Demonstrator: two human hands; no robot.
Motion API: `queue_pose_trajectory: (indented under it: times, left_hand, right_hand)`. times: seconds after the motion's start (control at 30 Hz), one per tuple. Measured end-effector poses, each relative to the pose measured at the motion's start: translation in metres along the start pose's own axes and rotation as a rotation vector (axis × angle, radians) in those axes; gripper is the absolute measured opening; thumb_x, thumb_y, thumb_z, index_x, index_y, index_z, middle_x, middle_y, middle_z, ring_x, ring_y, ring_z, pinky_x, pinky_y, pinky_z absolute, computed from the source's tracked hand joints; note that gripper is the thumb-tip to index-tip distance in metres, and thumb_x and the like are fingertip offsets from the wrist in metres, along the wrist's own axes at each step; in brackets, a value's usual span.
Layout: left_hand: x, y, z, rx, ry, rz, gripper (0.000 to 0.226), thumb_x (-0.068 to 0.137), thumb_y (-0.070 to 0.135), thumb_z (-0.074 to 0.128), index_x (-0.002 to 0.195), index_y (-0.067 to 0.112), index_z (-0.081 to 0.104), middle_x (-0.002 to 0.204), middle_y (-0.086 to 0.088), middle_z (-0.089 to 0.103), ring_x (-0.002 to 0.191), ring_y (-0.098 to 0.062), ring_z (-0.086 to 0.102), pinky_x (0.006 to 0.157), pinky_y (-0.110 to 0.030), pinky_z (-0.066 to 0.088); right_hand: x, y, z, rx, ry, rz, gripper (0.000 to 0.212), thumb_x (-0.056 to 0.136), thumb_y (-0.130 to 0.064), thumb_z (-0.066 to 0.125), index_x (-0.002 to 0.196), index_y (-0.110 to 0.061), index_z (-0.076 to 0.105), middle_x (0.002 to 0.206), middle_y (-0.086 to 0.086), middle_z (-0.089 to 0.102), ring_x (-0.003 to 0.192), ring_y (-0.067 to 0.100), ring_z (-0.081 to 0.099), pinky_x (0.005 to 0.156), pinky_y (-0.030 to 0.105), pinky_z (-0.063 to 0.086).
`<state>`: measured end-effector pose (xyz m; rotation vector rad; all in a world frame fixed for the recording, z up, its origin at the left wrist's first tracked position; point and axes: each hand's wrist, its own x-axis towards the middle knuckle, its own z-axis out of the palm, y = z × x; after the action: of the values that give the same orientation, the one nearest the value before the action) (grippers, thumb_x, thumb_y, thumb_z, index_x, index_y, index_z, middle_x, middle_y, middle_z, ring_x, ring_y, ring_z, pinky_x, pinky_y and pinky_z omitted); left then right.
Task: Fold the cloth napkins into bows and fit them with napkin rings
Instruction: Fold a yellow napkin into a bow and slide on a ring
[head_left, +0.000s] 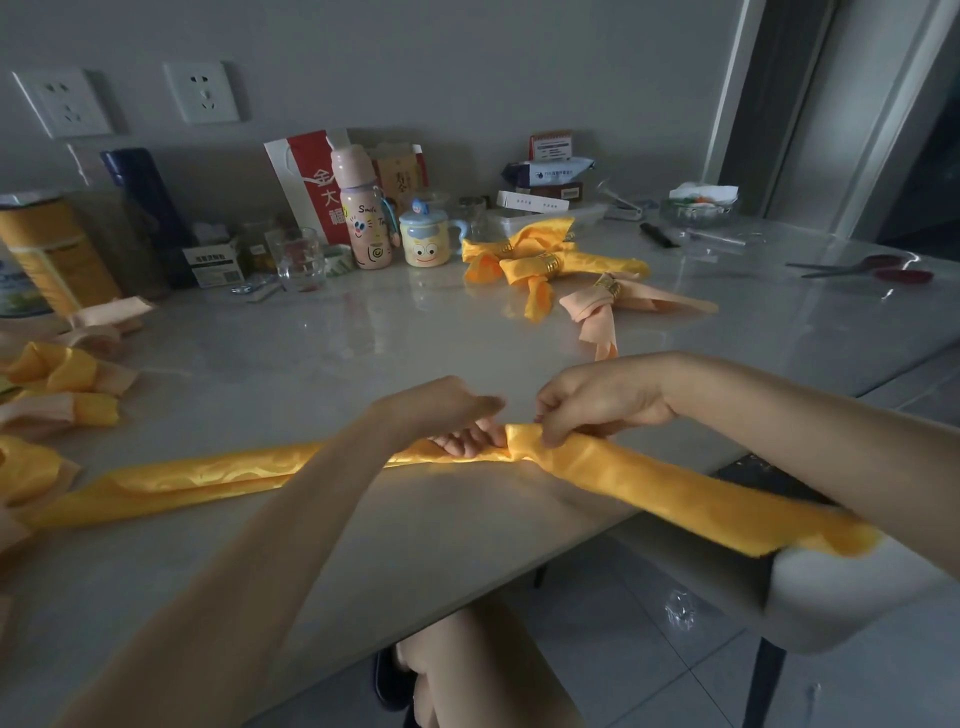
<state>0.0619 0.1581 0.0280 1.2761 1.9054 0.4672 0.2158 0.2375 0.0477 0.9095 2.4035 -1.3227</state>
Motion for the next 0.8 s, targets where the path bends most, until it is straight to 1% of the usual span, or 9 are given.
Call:
queue_pose_trajectory:
  times: [0.07,0.13,0.23,0.33,0.43,0.5,0.6,0.67,0.8]
  left_hand:
    - [0.0,-0.002,0.0,-0.118,-0.018,0.0,0.052,0.1,0.036,0.037,0.071,0.006,0.067,0.063,-0.006,0.059,0.057,-0.013,0.053,0.061,-0.021,0.046]
    - [-0.004,-0.002,0.001,-0.198,0.032,-0.007,0.049,0.1,0.03,0.04,0.062,0.005,0.059,0.053,-0.006,0.056,0.051,-0.013,0.053,0.056,-0.021,0.045]
    - [-0.008,-0.011,-0.001,-0.26,0.059,0.065,0.035,0.094,0.011,0.047,0.06,0.007,0.049,0.037,0.005,0.044,0.035,-0.004,0.042,0.04,-0.014,0.034]
    - [-0.012,-0.024,-0.007,-0.362,-0.071,0.105,0.028,0.093,0.005,0.046,0.066,0.008,0.052,0.047,0.001,0.044,0.046,-0.009,0.042,0.05,-0.018,0.033]
    - [-0.013,-0.028,-0.007,-0.315,-0.057,0.071,0.013,0.092,0.008,0.052,0.082,0.009,0.061,0.064,-0.003,0.049,0.055,-0.009,0.045,0.053,-0.017,0.036]
    - [-0.013,-0.029,-0.007,-0.252,-0.041,0.058,0.005,0.089,0.011,0.059,0.09,0.01,0.064,0.071,-0.005,0.051,0.058,-0.008,0.045,0.054,-0.015,0.038]
    - [-0.014,-0.035,-0.006,-0.109,0.008,0.133,0.01,0.085,0.015,0.066,0.077,0.02,0.065,0.069,0.004,0.054,0.061,-0.004,0.048,0.058,-0.012,0.04]
    - [-0.015,-0.036,-0.004,0.003,0.094,0.198,0.012,0.081,0.015,0.071,0.074,0.022,0.065,0.068,0.012,0.058,0.065,-0.001,0.052,0.062,-0.013,0.04]
    - [-0.012,-0.041,-0.001,-0.061,0.178,0.246,0.011,0.079,0.01,0.071,0.08,0.018,0.064,0.076,0.007,0.061,0.073,-0.006,0.056,0.07,-0.018,0.045]
  right_hand:
    - [-0.004,-0.012,0.008,0.153,-0.033,-0.062,0.008,0.089,-0.009,0.057,0.082,-0.014,0.058,0.073,-0.002,0.058,0.065,0.006,0.056,0.057,0.014,0.045]
    - [0.003,-0.022,0.024,0.15,0.026,-0.12,0.014,0.089,-0.01,0.057,0.076,-0.015,0.06,0.067,-0.006,0.06,0.056,0.0,0.054,0.05,0.009,0.042]
    - [0.016,-0.025,0.048,0.182,0.102,-0.15,0.011,0.09,-0.019,0.06,0.083,-0.011,0.062,0.077,0.004,0.058,0.06,0.009,0.052,0.046,0.012,0.04]
    - [0.013,-0.02,0.047,0.355,0.029,-0.225,0.02,0.095,-0.026,0.053,0.093,-0.009,0.065,0.081,0.006,0.063,0.058,0.011,0.055,0.049,0.016,0.043]
    - [0.022,-0.008,0.039,0.343,0.426,-0.288,0.01,0.091,-0.018,0.057,0.095,-0.011,0.064,0.078,0.001,0.063,0.058,0.011,0.053,0.046,0.013,0.039]
    - [0.031,-0.002,0.042,0.174,0.548,-0.311,0.009,0.089,-0.009,0.058,0.096,-0.014,0.059,0.082,-0.003,0.057,0.07,0.012,0.053,0.049,0.01,0.039]
    - [0.035,0.004,0.055,0.207,0.471,-0.375,0.012,0.088,-0.005,0.058,0.094,-0.015,0.059,0.094,-0.001,0.06,0.071,0.008,0.055,0.053,0.011,0.045]
    - [0.033,0.006,0.055,0.277,0.425,-0.411,0.015,0.085,-0.006,0.063,0.091,-0.02,0.062,0.094,-0.007,0.062,0.071,0.005,0.056,0.058,0.012,0.045]
    - [0.038,0.009,0.052,0.187,0.386,-0.452,0.02,0.08,-0.006,0.07,0.09,-0.022,0.062,0.095,-0.007,0.061,0.08,0.001,0.055,0.068,0.011,0.044]
